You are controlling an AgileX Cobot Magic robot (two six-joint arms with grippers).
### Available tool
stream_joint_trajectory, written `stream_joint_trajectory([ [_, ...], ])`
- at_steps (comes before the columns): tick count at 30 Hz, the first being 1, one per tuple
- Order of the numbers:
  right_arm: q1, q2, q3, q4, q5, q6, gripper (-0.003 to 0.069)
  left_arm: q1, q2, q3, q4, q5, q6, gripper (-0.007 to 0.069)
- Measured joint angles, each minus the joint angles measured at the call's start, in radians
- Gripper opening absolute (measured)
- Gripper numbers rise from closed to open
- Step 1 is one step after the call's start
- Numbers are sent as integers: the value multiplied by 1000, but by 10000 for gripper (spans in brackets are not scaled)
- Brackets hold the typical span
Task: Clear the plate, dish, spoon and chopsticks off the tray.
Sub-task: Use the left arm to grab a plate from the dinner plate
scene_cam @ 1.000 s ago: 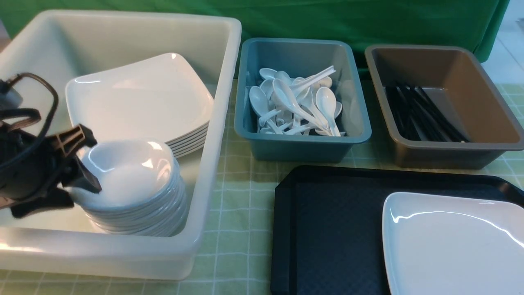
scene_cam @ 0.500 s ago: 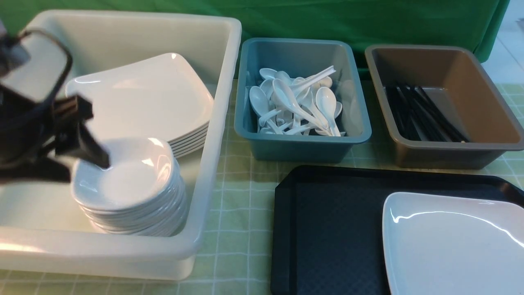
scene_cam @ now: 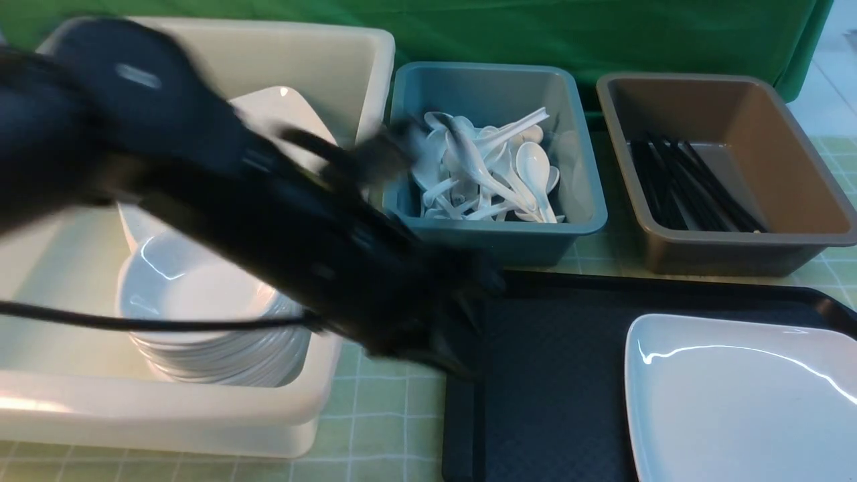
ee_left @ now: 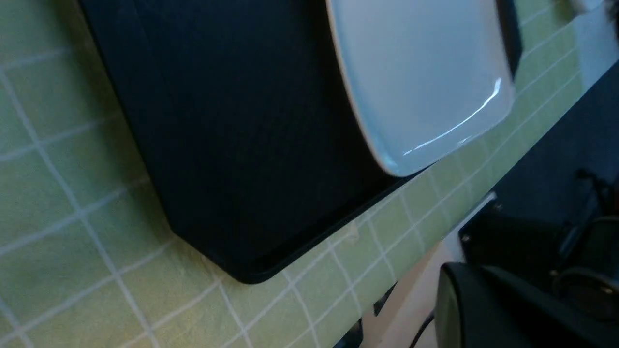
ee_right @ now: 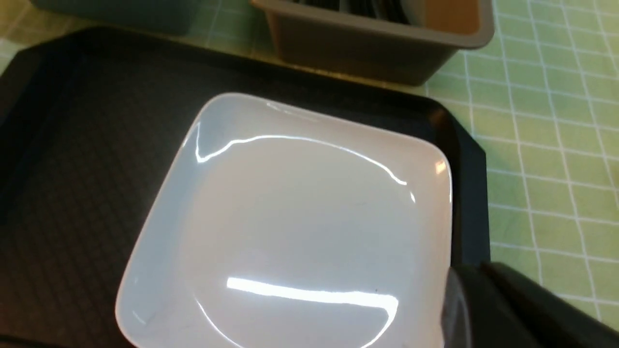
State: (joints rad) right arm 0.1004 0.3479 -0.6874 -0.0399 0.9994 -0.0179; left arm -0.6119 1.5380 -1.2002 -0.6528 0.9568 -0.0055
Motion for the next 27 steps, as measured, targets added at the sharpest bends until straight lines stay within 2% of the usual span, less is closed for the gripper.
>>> stream_joint_trajectory([
  [5, 0, 0, 0, 0, 5, 0, 1, -144, 236, -123, 58, -7, -77, 60],
  [8, 0, 0, 0, 2, 7, 0, 1, -209, 368, -227, 66, -6, -108, 146],
  [12, 0, 0, 0, 2, 8, -2, 1, -259, 515, -383, 87, 1, -151, 277],
  [16, 0, 0, 0, 3, 9, -3, 1, -267, 609, -499, 119, 1, -207, 366],
  [21, 0, 0, 0, 3, 15, -3, 10, -266, 661, -549, 145, -25, -236, 407],
  [27, 0, 0, 0, 3, 16, -3, 19, -265, 696, -551, 210, -43, -329, 411],
])
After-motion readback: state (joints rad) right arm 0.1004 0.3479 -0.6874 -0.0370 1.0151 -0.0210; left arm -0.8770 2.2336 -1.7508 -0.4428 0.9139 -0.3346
